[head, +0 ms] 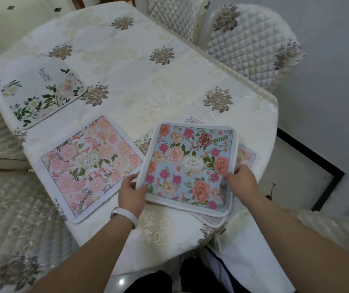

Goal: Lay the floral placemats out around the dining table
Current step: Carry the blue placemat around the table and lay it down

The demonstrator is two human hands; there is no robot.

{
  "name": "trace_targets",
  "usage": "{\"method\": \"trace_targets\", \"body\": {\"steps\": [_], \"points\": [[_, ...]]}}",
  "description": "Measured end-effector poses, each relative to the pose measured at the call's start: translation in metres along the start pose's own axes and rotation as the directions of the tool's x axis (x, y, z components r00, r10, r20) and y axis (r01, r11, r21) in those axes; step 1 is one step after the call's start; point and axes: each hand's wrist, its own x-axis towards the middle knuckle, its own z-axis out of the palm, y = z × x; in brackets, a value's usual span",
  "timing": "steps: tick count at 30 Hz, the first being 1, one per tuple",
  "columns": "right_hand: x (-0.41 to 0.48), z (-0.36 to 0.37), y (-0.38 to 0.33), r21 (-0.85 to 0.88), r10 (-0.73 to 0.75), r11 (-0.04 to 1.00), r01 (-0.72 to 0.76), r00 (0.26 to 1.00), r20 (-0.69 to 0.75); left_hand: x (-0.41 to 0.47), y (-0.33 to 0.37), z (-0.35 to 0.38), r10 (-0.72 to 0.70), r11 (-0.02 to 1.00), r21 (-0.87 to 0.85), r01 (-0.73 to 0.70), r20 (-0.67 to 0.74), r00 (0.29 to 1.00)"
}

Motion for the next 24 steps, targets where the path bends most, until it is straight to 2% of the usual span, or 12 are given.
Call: {"method": "trace_targets", "body": {"steps": [2,4,9,13,19,24], "points": [[-0.016,0.002,0.007,0.016,-0.001,1.0,0.001,1.0,-0.019,0.005,0.003,0.002,-0.159,0.959,-0.238,0.153,-0.006,0.987],[-0.03,0.005,0.016,0.017,0.022,1.0,-0.021,0.999,-0.042,0.004,0.0,0.007,-0.242,0.91,-0.339,0.241,0.04,0.969],[-0.059,0.022,0.033,0.062,0.051,0.997,-0.049,0.998,-0.044,-0.018,-0.017,0.028,-0.247,0.922,-0.27,0.277,0.138,0.959],[-0.076,0.033,0.035,0.055,0.042,0.998,-0.04,0.999,-0.031,-0.028,-0.027,0.037,-0.2,0.948,-0.212,0.239,0.19,0.961],[-0.094,0.045,0.039,0.067,0.047,0.997,-0.046,0.999,-0.018,-0.035,-0.026,0.037,-0.124,0.985,-0.1,0.138,0.129,0.984],[-0.074,0.022,0.036,0.053,0.072,0.996,-0.066,0.99,-0.122,-0.021,-0.018,0.024,-0.054,0.998,-0.022,0.057,0.119,0.991]]}}
